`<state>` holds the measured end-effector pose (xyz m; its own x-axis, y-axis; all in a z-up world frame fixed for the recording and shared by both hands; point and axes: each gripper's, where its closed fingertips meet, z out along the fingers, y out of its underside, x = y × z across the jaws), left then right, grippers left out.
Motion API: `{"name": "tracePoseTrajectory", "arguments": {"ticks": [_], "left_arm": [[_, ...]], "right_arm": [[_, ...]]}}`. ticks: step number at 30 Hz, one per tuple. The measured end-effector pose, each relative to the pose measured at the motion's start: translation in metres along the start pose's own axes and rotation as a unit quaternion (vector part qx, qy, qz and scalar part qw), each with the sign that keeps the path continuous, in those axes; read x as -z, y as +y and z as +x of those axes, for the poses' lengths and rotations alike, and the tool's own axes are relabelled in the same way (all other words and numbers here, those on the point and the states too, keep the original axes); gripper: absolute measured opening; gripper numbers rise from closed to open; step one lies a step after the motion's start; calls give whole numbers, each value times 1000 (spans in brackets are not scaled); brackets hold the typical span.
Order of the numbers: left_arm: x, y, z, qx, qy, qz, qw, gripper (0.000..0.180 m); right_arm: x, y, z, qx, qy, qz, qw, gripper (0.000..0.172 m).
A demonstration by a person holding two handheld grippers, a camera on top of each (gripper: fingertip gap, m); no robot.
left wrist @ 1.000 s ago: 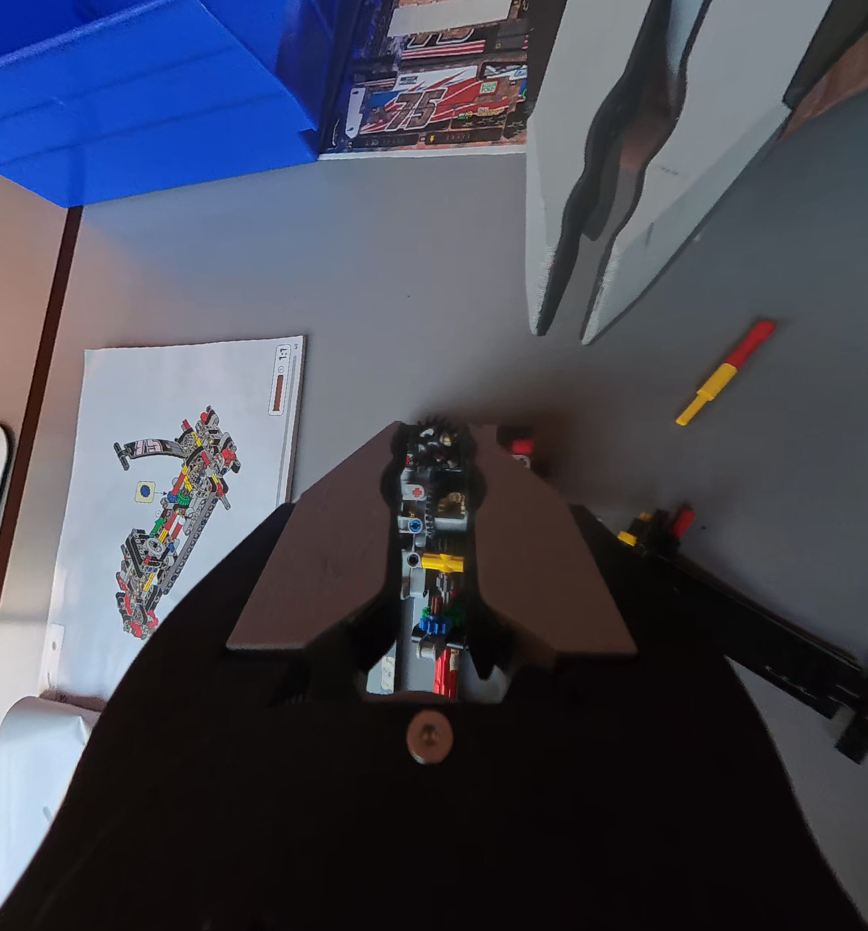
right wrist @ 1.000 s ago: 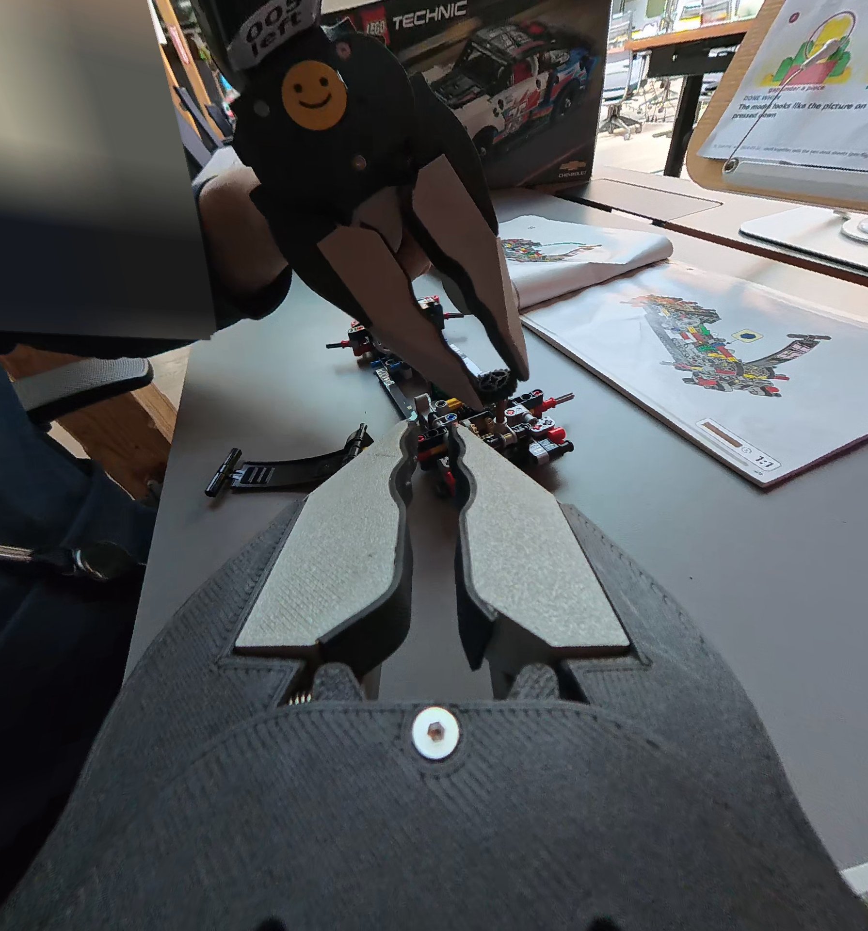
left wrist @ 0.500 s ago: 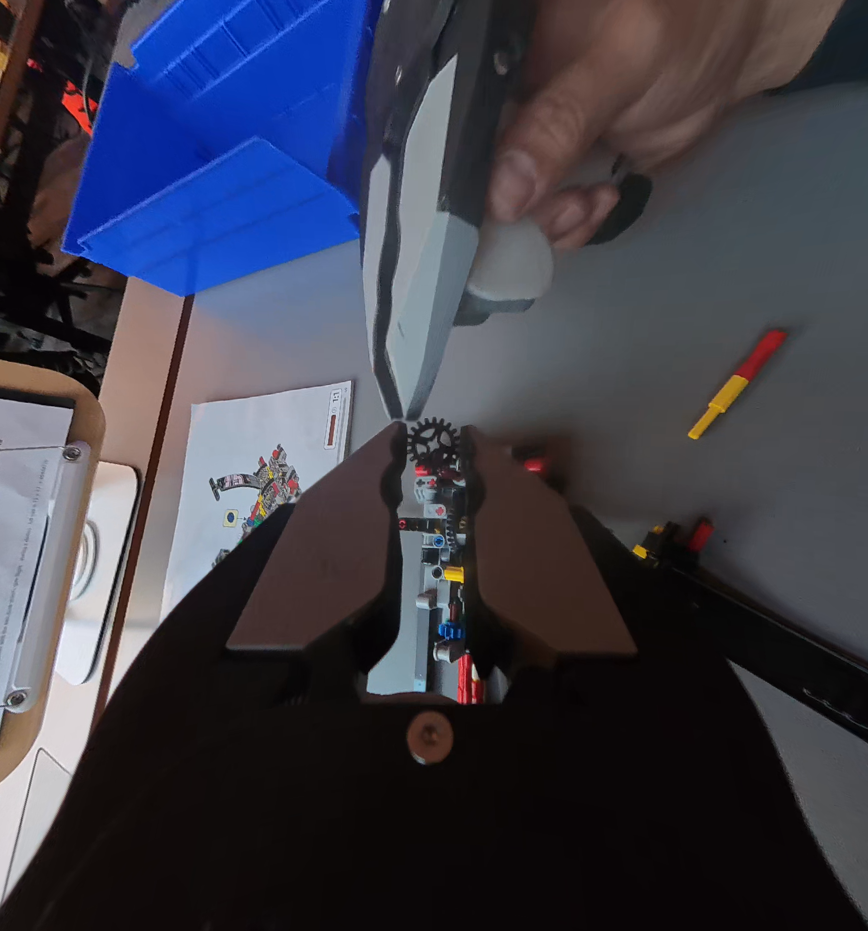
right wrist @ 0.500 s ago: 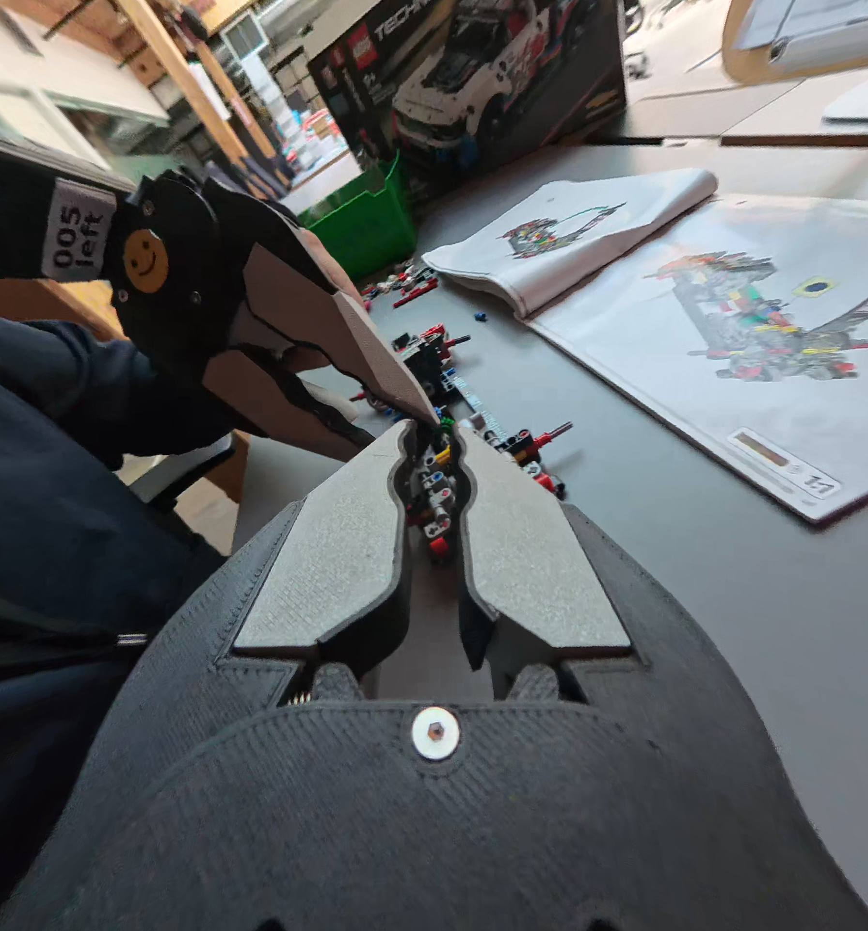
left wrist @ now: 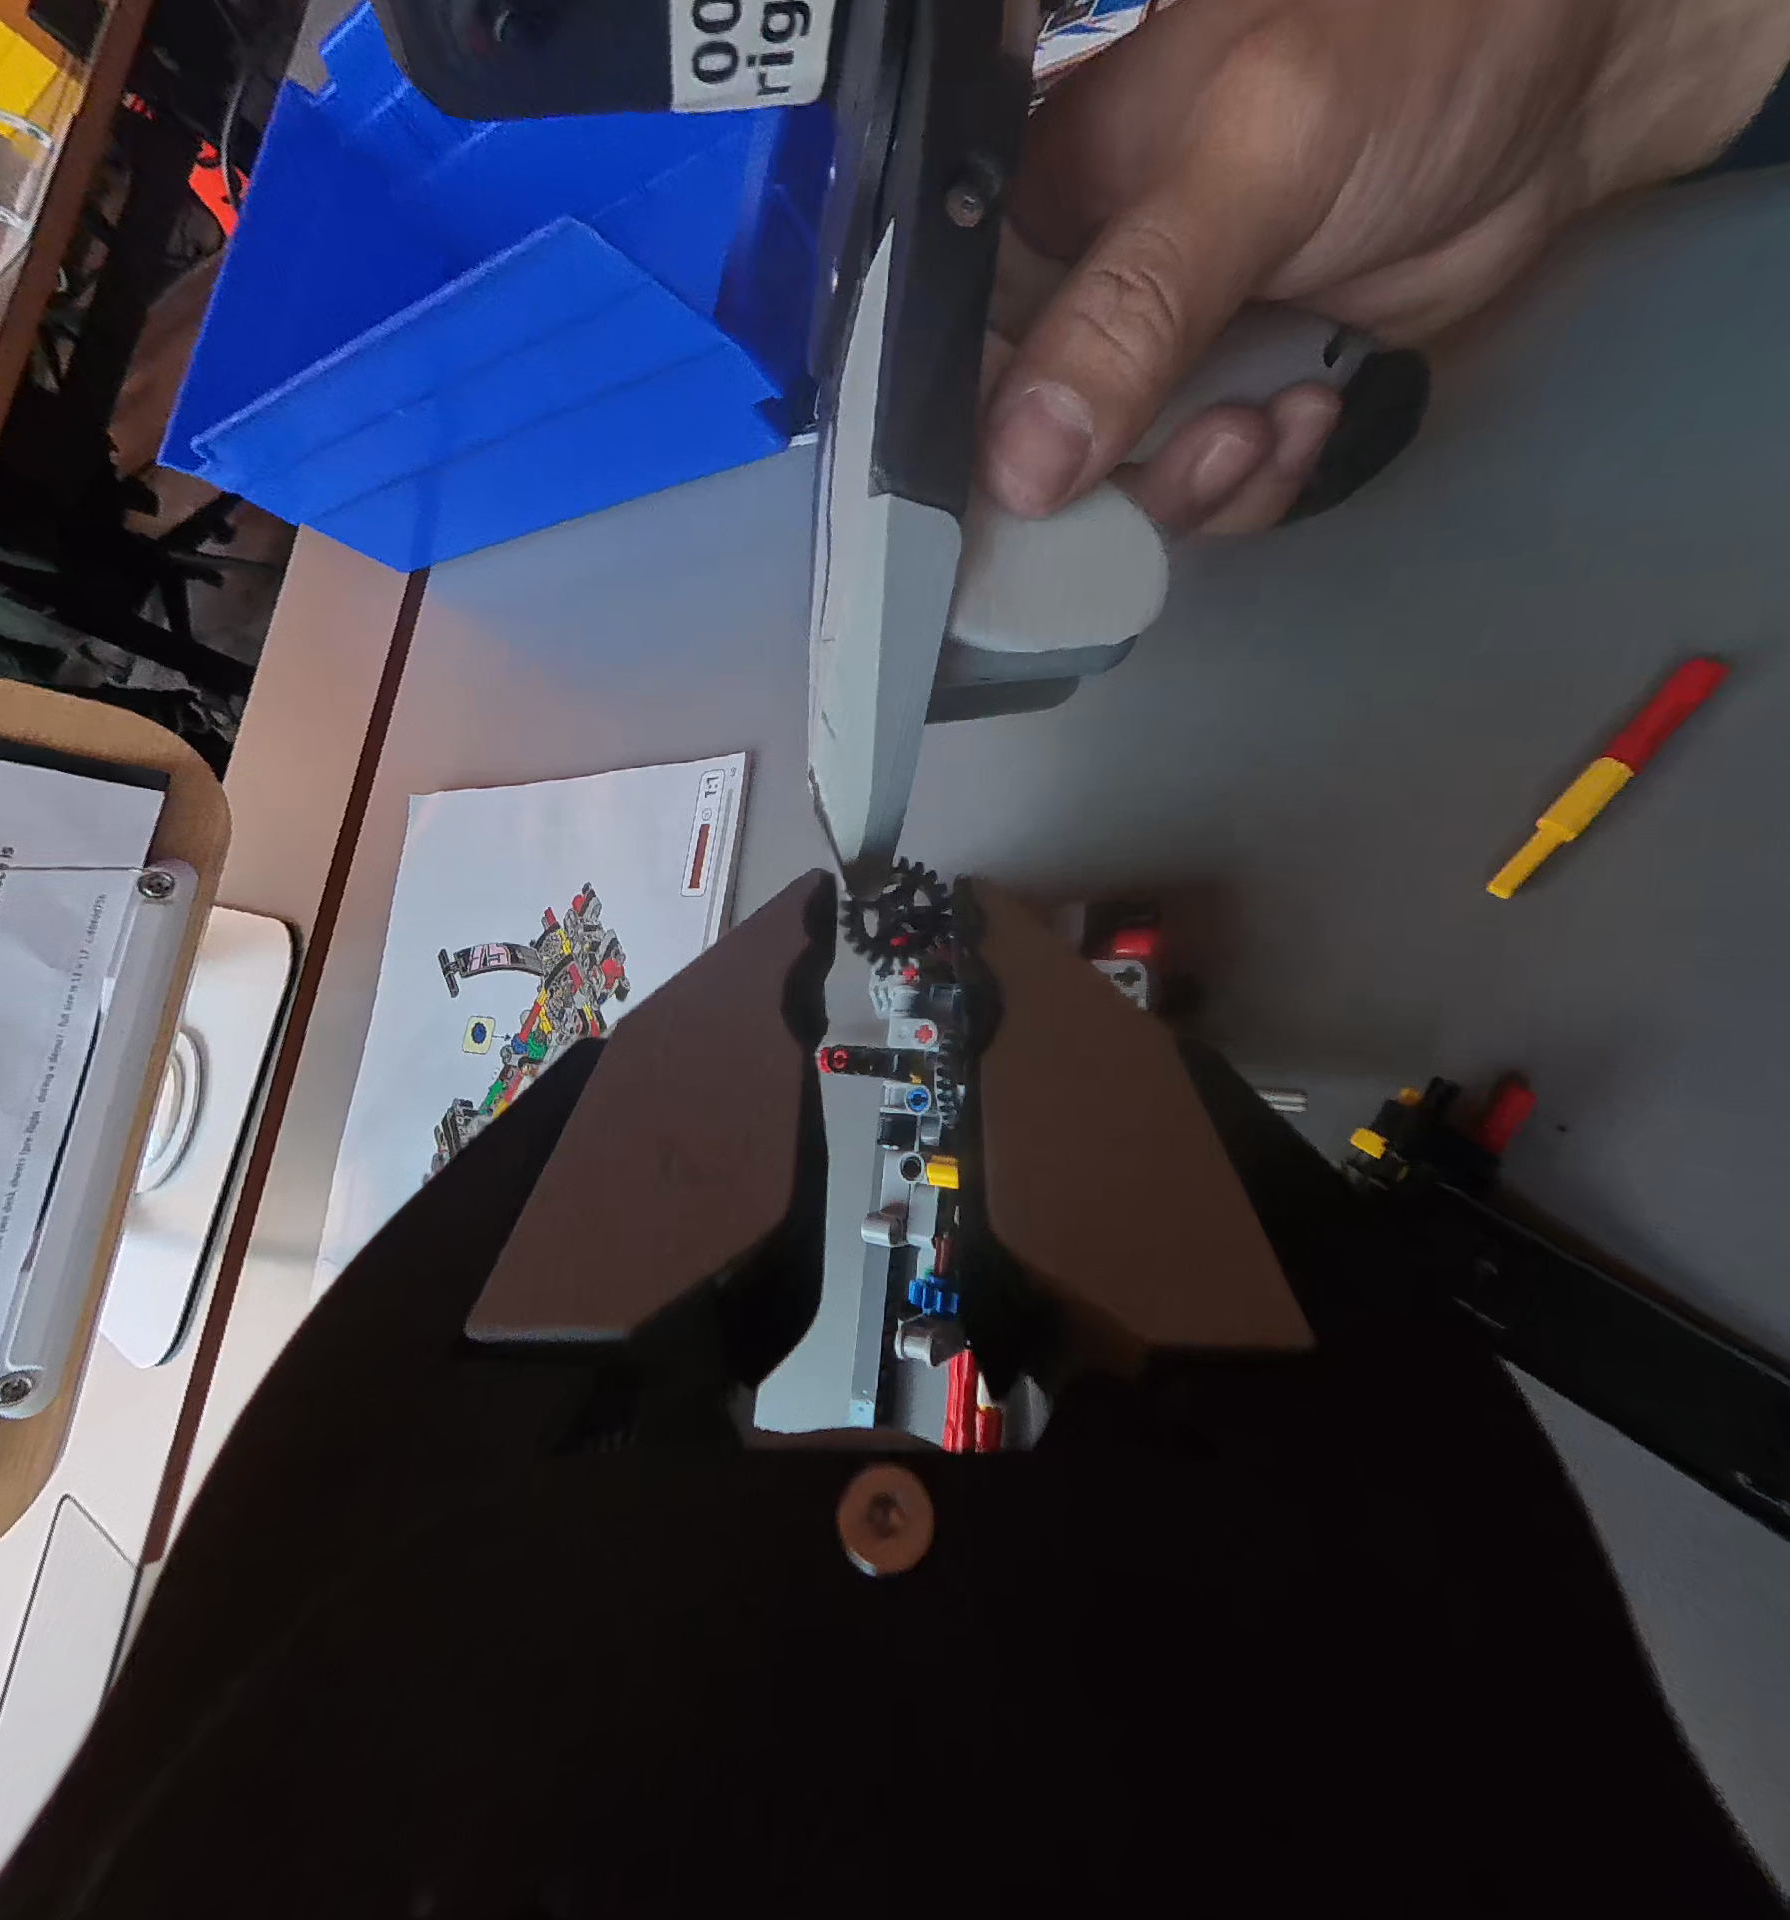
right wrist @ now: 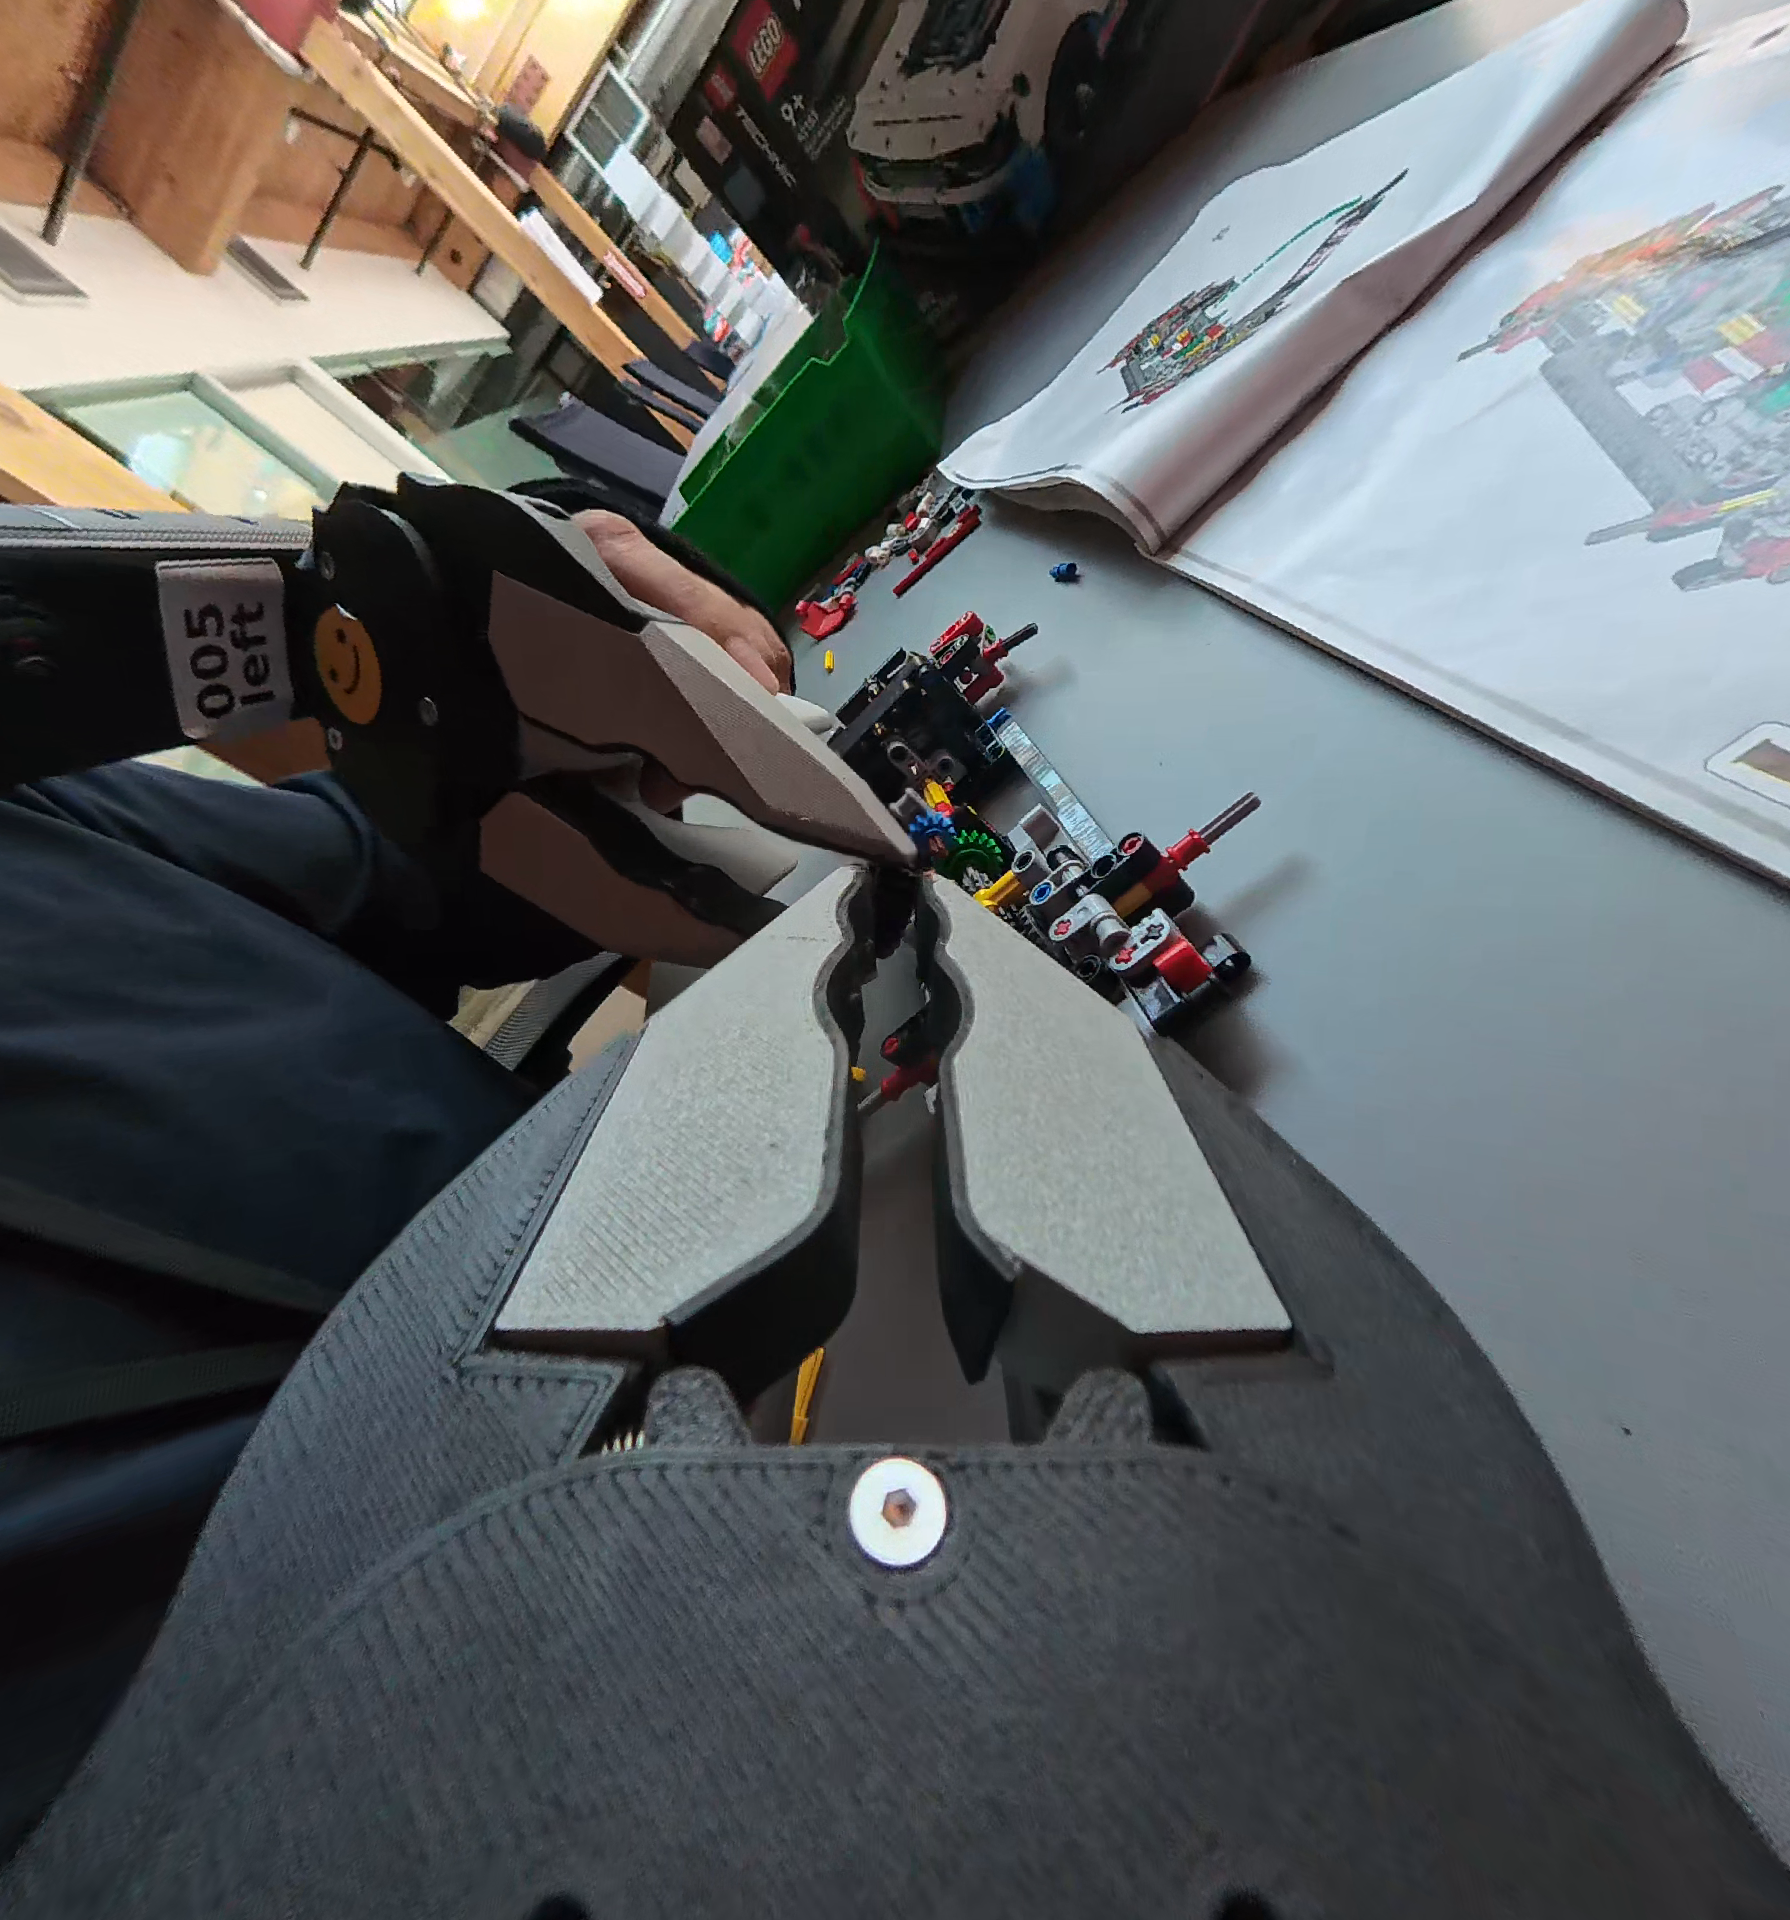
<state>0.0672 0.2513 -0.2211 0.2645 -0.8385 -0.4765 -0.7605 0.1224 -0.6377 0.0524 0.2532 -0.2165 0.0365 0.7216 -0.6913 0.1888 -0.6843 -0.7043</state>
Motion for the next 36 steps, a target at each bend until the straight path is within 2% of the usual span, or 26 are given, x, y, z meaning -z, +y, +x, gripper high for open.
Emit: {"name": "tracePoseTrajectory", "arguments": {"ticks": [4,11,20,27,36], "left_arm": [[0,5,-1,37,0,9,999,21],[-2,6,4,90,27,32,995,17],[7,5,6,75,43,37,996,25],[28,9,-14,123,66,113,984,27],[33,40,-25,165,65,95,980,27]], "right_arm": [[0,3,5,-14,6,-4,1000,4],[-2,9,9,-31,6,-14,999,5],[0,6,4,-34,-16,0,999,4],[9,-2,2,-9,-21,33,999,4],[17,-8,8,-21,-34,54,998,4]]}}
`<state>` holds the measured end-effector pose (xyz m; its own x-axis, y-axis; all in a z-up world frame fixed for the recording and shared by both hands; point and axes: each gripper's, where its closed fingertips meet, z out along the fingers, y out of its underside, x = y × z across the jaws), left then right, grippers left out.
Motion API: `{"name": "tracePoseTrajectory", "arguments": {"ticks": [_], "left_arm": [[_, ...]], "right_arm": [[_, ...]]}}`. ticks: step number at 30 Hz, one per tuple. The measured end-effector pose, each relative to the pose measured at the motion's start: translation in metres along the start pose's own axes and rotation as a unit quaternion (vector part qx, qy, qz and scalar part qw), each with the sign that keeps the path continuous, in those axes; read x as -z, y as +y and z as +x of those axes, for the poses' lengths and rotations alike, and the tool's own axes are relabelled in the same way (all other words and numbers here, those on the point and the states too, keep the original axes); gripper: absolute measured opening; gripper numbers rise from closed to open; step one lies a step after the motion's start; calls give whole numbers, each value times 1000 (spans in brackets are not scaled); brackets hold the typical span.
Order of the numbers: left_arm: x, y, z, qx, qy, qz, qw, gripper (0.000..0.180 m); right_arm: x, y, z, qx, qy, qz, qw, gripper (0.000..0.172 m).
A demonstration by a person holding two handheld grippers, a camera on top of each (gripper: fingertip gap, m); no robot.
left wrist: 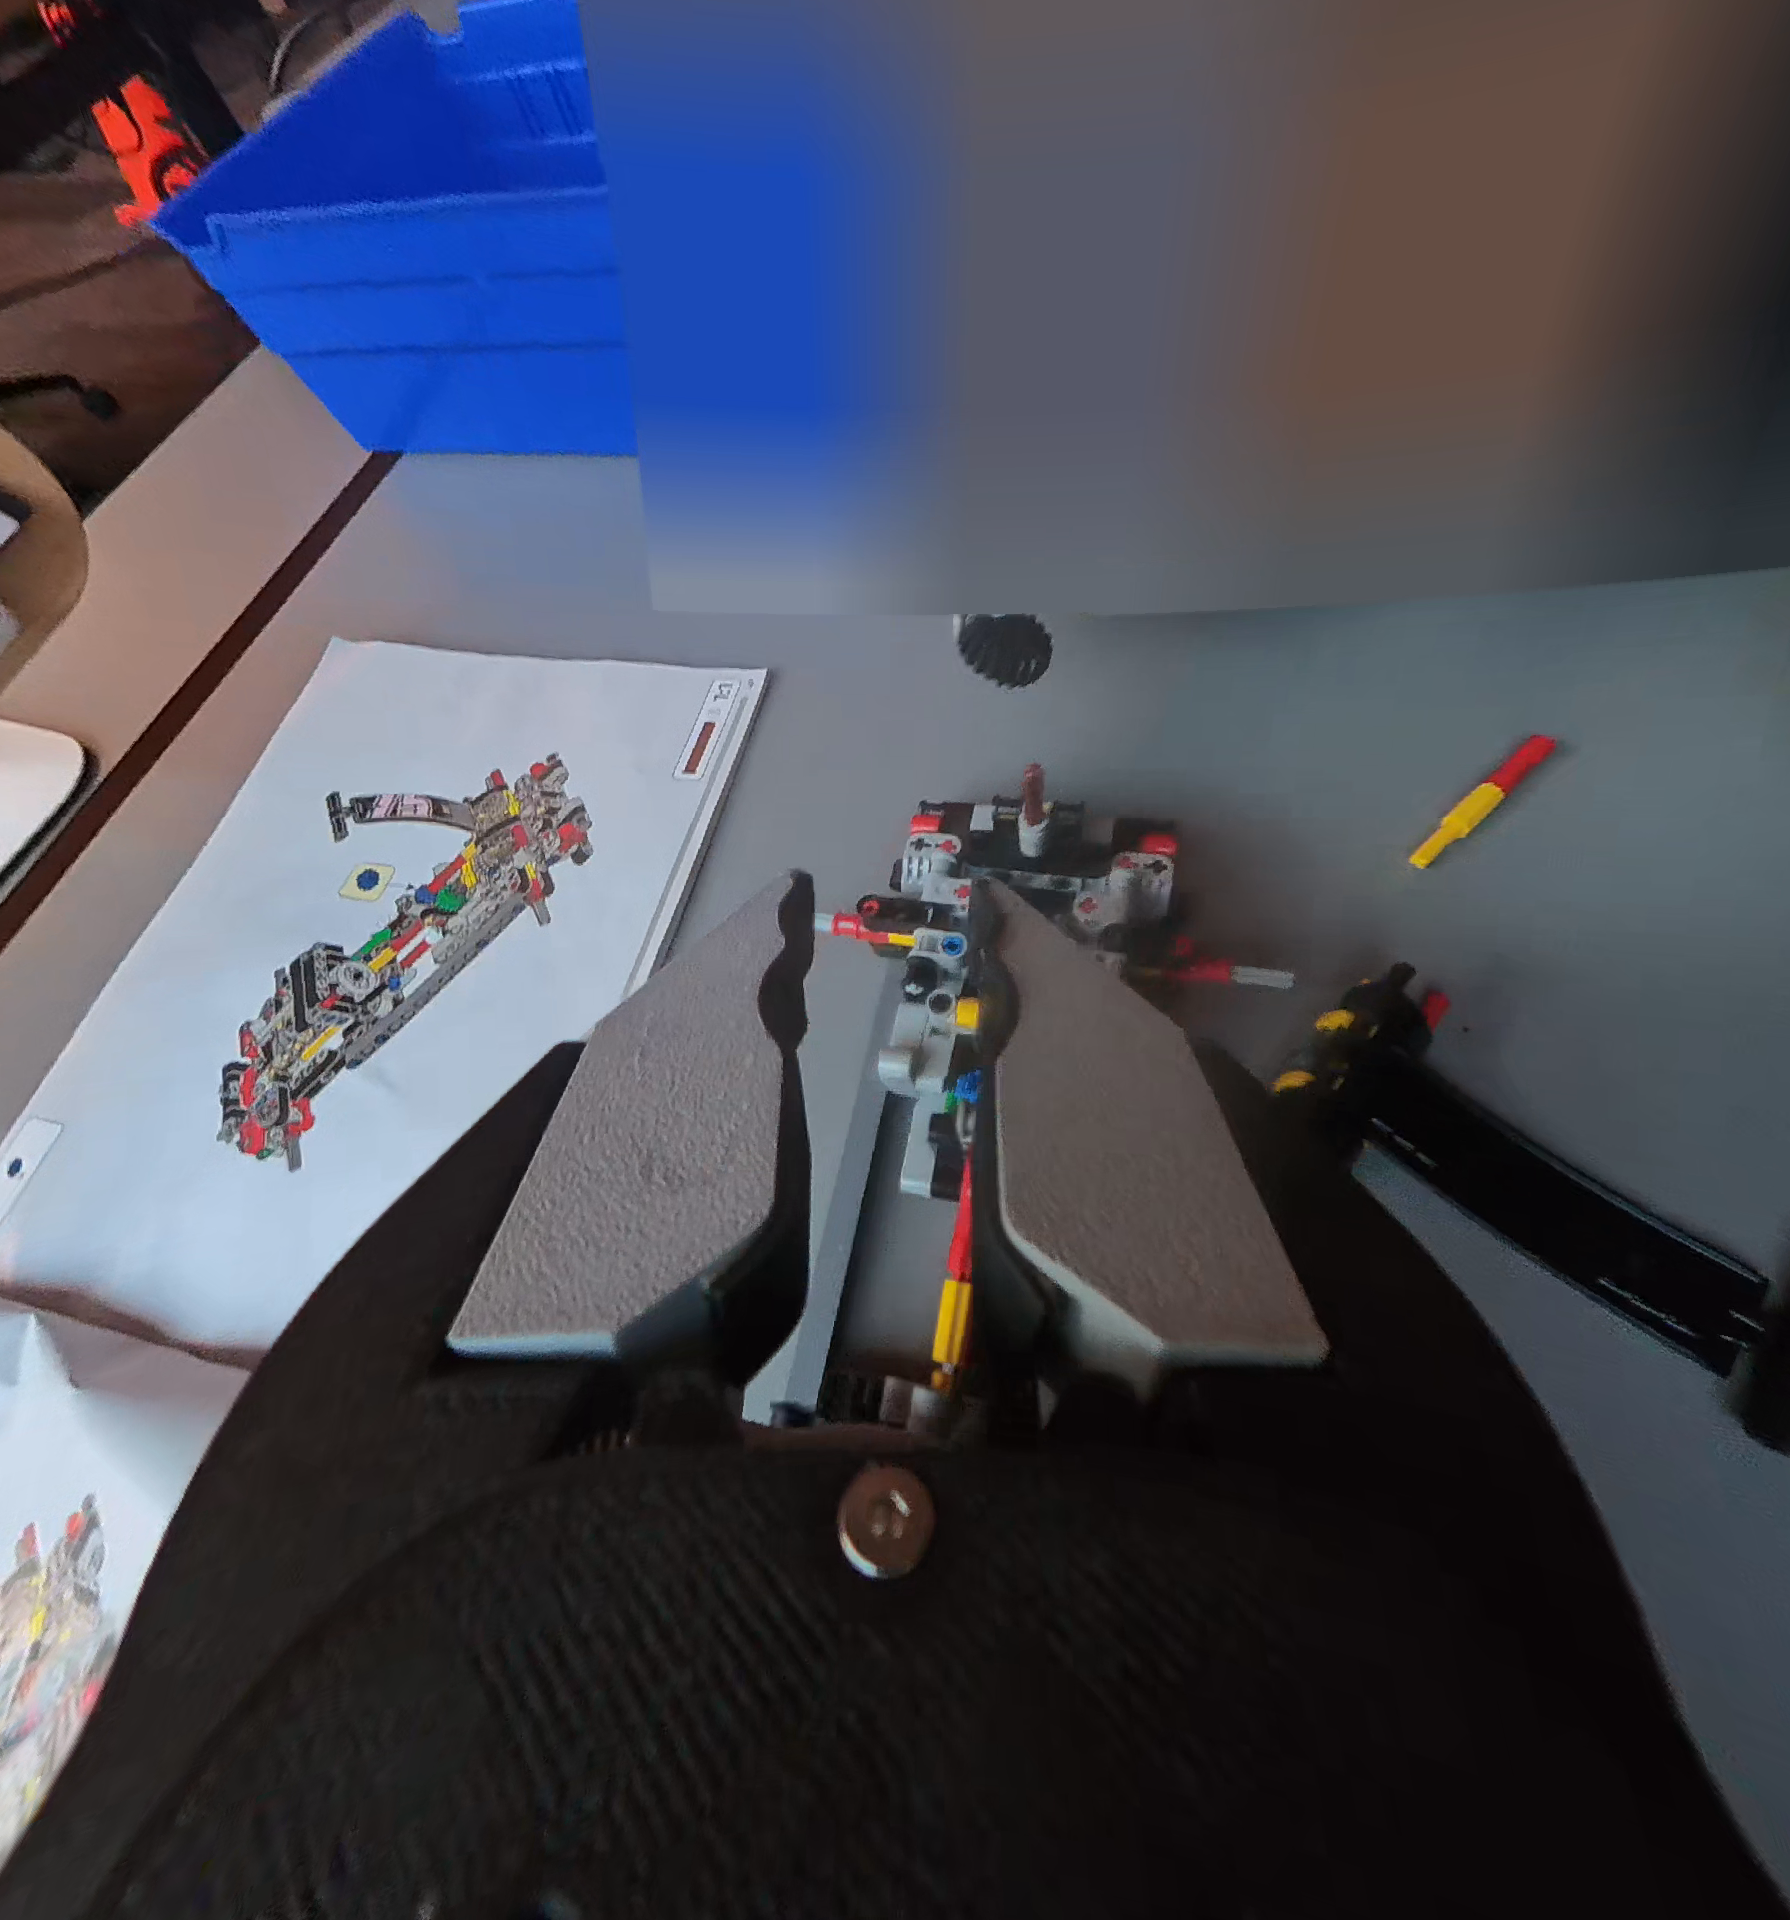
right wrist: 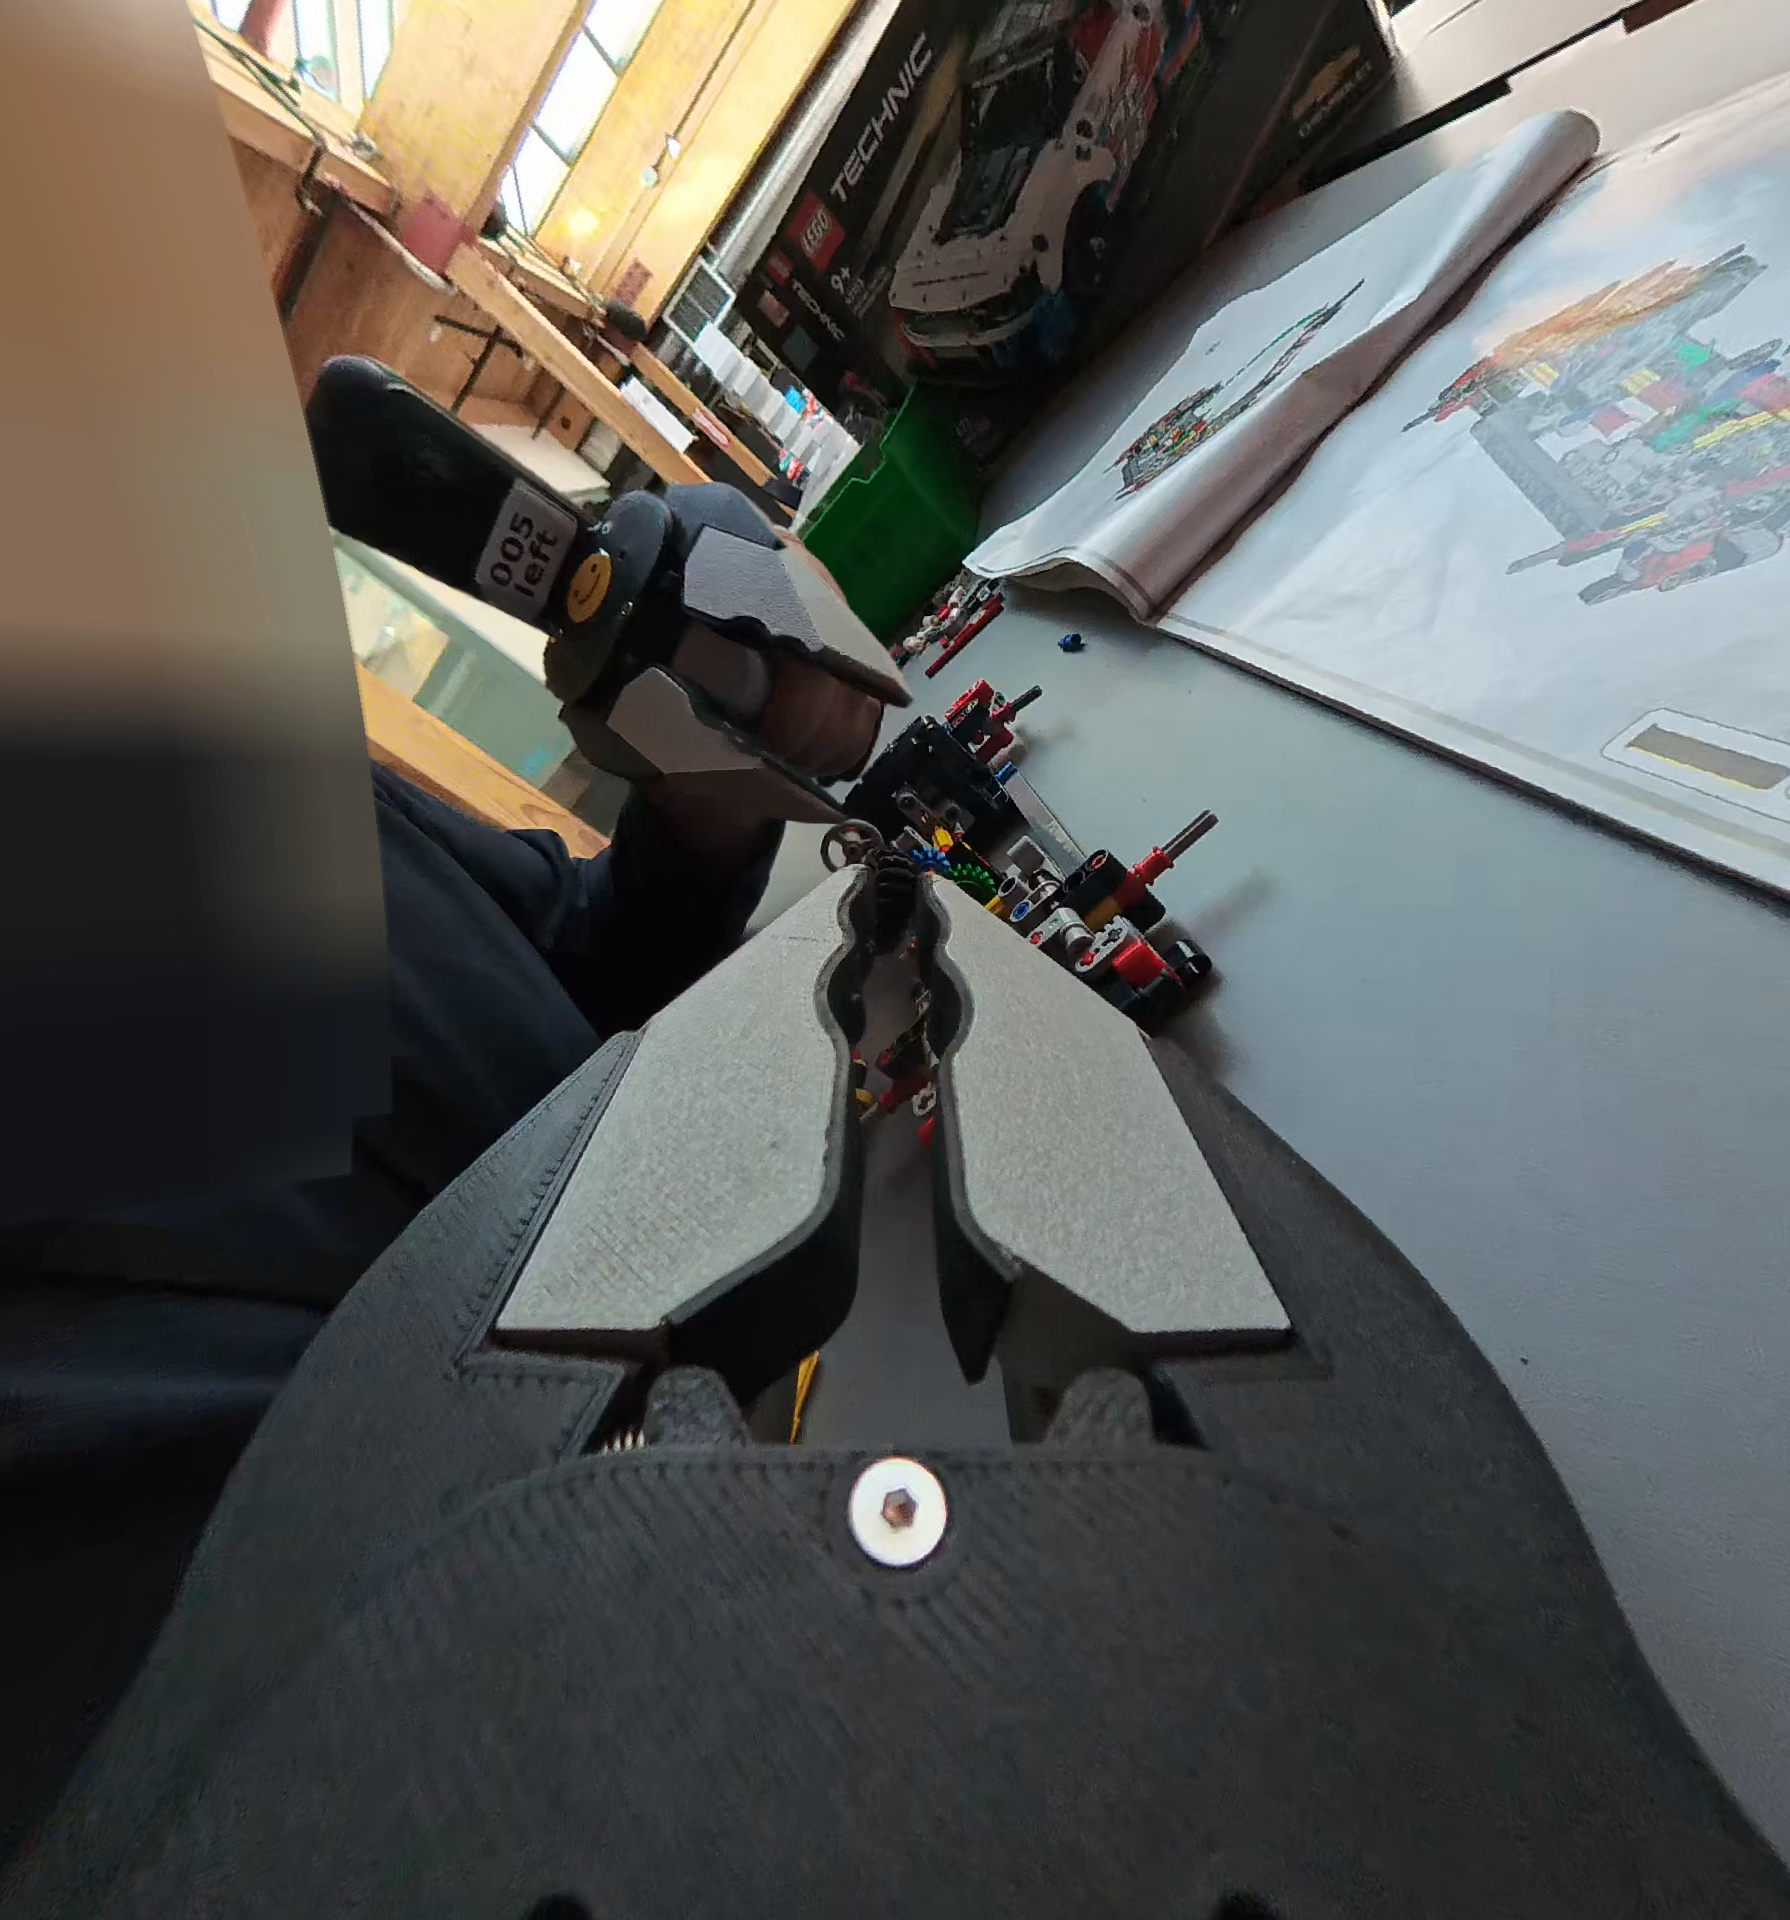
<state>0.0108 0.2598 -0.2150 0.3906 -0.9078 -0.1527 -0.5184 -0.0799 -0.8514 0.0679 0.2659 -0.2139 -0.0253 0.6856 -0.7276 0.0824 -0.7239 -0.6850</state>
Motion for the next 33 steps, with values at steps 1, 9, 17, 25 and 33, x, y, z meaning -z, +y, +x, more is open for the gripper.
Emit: {"name": "tracePoseTrajectory", "arguments": {"ticks": [1,9,17,25,33], "left_arm": [[0,3,-3,10,-1,-2,1000,27],[4,7,-14,60,7,6,998,24],[8,11,-17,69,4,-6,998,24],[23,-17,17,12,39,-21,999,24],[38,12,104,33,110,-161,980,32]], "right_arm": [[0,0,1,2,1,-1,1000,4],[7,-1,11,11,24,-1,1000,5],[11,-3,19,5,38,7,999,4],[16,-4,23,12,57,4,998,4],[23,-5,24,13,65,16,998,4]]}}
